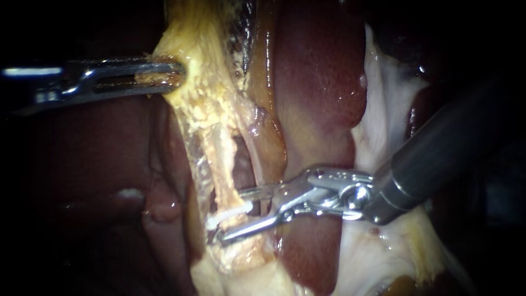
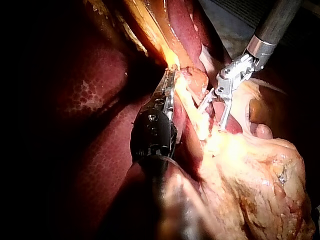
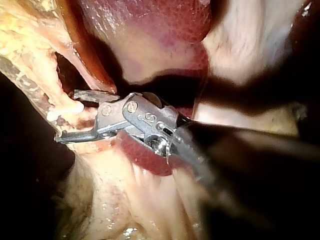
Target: Going back first clip left tube
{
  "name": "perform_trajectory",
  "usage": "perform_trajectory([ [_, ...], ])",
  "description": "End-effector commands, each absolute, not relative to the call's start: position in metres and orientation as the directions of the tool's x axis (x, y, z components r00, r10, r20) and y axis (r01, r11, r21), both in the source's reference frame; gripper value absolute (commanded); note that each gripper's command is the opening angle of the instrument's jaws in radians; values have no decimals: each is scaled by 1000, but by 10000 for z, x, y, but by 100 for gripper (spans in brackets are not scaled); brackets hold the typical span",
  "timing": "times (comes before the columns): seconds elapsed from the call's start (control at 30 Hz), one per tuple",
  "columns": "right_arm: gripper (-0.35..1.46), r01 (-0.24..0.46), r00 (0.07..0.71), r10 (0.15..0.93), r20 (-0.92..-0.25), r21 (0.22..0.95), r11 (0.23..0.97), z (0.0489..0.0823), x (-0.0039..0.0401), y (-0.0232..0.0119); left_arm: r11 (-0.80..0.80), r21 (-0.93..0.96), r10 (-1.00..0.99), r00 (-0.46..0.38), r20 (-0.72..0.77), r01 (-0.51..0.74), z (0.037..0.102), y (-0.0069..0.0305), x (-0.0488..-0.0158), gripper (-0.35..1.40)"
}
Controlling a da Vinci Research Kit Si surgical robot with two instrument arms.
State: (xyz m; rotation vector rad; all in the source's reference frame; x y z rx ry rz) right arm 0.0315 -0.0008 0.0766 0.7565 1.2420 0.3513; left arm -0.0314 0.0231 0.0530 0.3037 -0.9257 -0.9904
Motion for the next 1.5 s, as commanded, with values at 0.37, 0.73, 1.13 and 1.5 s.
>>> perform_trajectory([
  [0.37,60,219,262,360,-895,418,882,729,247,25,545,603,-820,220,528,583,530,232,-314,-35],
  [0.73,60,187,247,305,-920,354,917,690,208,55,545,601,-820,219,529,585,535,233,-313,-35],
  [1.13,60,187,232,300,-925,345,920,684,201,56,548,596,-816,219,534,587,550,230,-316,-35],
  [1.5,60,183,214,289,-933,329,926,684,201,57,560,578,-807,232,543,594,589,229,-322,-35],
])
